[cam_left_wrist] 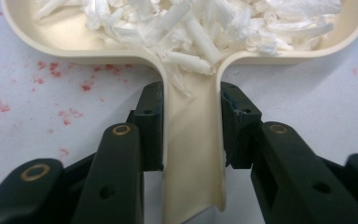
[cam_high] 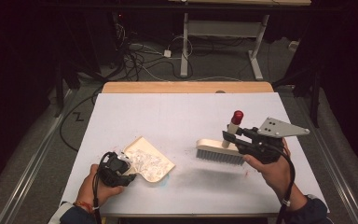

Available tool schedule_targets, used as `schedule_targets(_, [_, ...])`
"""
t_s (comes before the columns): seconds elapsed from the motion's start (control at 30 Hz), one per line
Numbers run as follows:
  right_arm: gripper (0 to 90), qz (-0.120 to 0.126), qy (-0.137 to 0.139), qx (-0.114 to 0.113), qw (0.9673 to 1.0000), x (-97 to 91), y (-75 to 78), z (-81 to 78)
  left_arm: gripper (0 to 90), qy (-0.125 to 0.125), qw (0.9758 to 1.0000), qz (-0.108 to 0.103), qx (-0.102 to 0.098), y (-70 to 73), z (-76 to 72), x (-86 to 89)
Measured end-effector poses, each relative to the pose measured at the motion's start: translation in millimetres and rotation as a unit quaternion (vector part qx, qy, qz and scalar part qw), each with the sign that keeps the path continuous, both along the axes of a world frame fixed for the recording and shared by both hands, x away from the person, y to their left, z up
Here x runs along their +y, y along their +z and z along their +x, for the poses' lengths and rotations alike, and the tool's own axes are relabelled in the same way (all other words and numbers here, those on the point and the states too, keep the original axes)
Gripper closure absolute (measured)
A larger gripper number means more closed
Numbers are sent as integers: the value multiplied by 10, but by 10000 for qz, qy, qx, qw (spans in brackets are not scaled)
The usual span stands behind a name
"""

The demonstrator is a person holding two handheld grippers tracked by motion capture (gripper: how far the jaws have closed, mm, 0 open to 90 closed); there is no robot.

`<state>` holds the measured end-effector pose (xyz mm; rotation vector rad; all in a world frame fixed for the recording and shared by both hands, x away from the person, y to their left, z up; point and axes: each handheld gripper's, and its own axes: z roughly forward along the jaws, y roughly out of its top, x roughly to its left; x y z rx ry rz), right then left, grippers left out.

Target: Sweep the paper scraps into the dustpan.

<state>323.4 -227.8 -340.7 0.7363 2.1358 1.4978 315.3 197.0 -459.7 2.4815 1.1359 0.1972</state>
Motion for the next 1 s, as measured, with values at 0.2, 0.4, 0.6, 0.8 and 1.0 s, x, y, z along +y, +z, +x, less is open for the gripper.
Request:
schedule_targets(0.2, [702, -70, -131, 205, 9997, -359, -19, -19, 635, 282, 9995, -127, 26, 37, 27, 10])
schedule_targets(0.4, [702, -138, -229, 376, 9989, -710, 2, -69, 634, 683, 9974, -246, -18, 22, 84, 103])
schedule_targets(0.6, [702, -341, -74, 693, 9970, -904, -21, -108, 634, 1076, 9939, -189, -167, 14, 152, 218])
schedule_targets(0.8, [702, -589, 40, 952, 9937, -910, -105, -73, 634, 1358, 9902, -301, -159, -14, 220, 284])
schedule_targets(1.0, [702, -758, 6, 912, 9929, -817, -143, -17, 634, 1726, 9841, -360, -219, -42, 268, 336])
